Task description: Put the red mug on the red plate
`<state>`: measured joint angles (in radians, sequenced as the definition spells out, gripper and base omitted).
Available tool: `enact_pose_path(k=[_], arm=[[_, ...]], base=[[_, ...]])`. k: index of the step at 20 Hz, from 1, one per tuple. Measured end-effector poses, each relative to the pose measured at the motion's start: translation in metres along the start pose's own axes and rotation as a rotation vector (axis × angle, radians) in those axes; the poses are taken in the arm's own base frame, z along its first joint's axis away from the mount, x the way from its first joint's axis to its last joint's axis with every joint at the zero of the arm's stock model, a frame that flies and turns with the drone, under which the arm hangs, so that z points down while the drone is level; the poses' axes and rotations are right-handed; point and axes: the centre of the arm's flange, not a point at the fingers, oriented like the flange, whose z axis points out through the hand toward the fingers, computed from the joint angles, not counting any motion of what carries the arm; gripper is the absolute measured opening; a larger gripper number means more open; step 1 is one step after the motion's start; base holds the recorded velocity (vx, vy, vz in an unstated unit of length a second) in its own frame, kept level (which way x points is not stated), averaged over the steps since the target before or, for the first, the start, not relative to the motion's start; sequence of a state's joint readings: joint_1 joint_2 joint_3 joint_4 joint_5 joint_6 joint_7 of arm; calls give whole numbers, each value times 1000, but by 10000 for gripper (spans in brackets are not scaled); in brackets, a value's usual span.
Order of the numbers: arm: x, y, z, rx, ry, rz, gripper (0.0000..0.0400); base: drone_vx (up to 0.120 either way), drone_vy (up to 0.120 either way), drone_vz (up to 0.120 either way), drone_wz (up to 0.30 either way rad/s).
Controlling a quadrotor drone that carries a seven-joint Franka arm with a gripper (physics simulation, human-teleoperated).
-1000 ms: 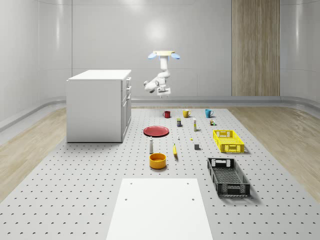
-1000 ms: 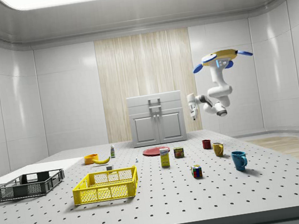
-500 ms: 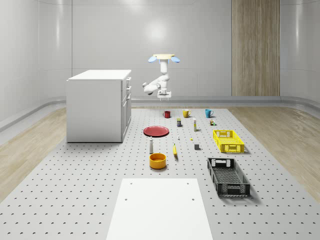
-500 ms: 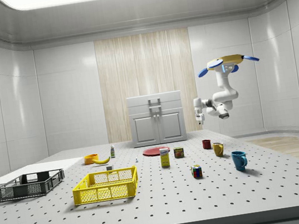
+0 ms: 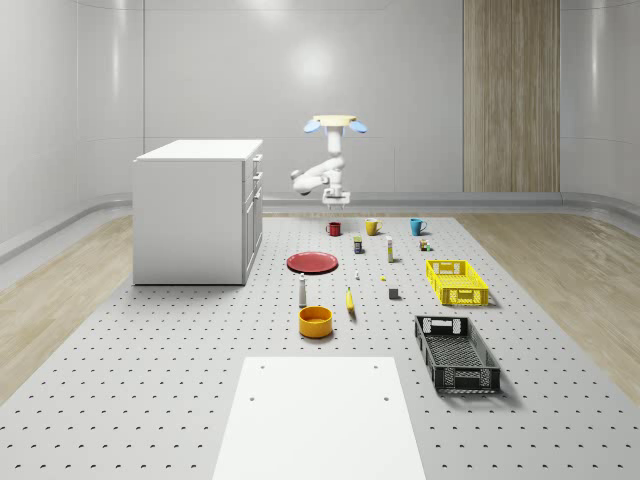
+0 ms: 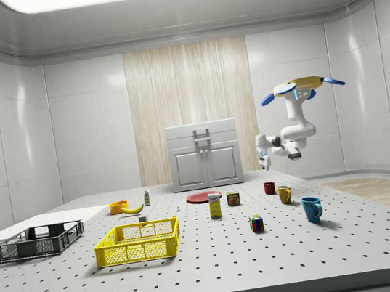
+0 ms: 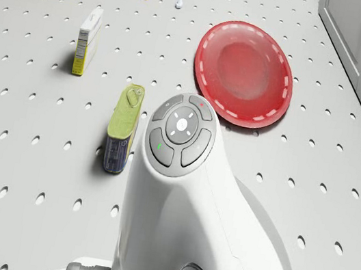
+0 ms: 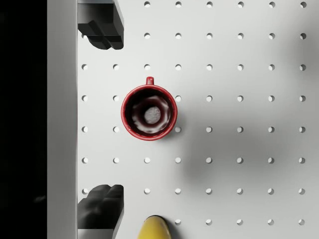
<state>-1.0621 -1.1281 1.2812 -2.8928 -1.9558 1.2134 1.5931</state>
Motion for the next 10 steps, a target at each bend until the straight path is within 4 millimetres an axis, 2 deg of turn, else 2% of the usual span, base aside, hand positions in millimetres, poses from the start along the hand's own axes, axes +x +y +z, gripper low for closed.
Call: enact_pose_path(k=[2,9,10], arm=[[0,0,0,-1,1,0,400],[0,0,0,-2,2,0,400],[0,0,0,-2,2,0,400]], base=[[0,120,-120,0],[0,6,-120,0],[0,120,-120,0]])
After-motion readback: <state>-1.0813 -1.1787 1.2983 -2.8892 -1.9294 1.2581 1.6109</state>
